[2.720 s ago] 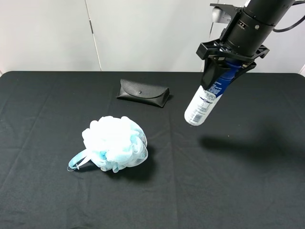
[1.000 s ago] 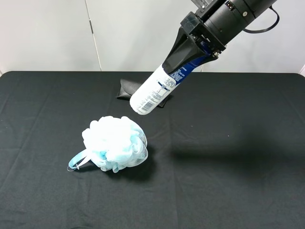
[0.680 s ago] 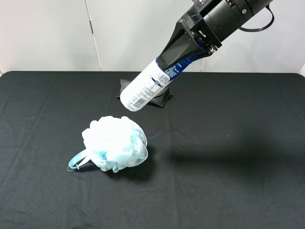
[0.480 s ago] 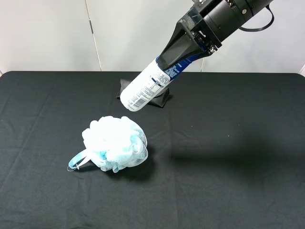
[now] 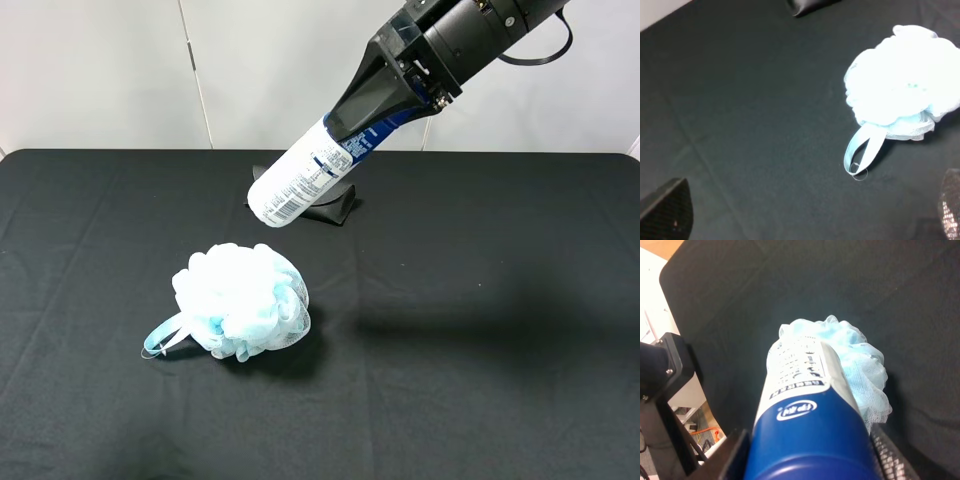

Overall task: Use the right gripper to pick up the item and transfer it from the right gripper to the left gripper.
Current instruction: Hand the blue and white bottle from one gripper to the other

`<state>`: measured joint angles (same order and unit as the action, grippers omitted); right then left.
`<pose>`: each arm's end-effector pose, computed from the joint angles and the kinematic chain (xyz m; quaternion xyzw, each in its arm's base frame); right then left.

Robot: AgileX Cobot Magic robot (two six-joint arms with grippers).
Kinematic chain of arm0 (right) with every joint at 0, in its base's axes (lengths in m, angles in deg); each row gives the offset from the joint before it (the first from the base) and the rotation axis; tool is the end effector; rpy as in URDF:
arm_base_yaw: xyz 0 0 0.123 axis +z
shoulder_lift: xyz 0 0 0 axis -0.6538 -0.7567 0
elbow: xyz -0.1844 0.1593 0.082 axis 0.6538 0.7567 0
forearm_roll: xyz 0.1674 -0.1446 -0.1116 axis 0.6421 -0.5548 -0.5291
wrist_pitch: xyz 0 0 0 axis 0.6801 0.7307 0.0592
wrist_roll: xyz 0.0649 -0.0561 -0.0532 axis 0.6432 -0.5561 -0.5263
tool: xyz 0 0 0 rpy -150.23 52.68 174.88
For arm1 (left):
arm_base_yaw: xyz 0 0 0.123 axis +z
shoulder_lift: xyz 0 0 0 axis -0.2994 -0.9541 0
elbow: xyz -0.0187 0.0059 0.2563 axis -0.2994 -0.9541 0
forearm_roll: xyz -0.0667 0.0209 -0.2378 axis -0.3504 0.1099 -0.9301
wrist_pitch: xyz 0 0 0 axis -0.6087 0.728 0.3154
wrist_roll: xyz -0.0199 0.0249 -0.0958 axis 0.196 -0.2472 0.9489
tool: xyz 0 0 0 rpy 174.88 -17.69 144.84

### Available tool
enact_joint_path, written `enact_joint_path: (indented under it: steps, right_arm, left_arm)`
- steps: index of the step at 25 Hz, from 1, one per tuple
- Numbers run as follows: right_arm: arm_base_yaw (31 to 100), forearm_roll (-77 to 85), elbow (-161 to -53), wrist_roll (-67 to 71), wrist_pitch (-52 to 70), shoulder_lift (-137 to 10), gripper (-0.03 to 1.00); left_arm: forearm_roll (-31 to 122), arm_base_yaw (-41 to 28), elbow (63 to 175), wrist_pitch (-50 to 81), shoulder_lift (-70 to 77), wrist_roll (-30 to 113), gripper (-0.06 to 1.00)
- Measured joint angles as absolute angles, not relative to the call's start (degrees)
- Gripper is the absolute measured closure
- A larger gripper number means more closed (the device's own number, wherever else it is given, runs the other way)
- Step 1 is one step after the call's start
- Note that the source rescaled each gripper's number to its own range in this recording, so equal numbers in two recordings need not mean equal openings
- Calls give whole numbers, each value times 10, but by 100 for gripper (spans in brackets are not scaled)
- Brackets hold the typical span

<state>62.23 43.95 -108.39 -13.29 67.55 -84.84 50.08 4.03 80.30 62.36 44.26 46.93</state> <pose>0.2879 0.1872 0.2917 -0.3549 0.8414 0.3710 0.1687 0.1163 -0.0403 0.3097 0.3051 0.8403 -0.0171 0.4477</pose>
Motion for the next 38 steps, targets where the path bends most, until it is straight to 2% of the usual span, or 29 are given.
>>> enact_joint_path:
  steps: [8,17,30,38]
  right_arm:
    - [622,440,-1084,-130,676,-848,97]
    - [622,440,-1084,-118,676,-848,97]
    - [622,445,-1084,-118,676,-848,97]
    - [622,459,-1084,-118,676,-848,97]
  left_arm:
    - [504,-70,807,528,319,468,-2]
    - [505,-150,831,410,181,452,-2]
    - [505,-220,937,376,32,423,-2]
    - [505,-254,952,322,-18,418,-2]
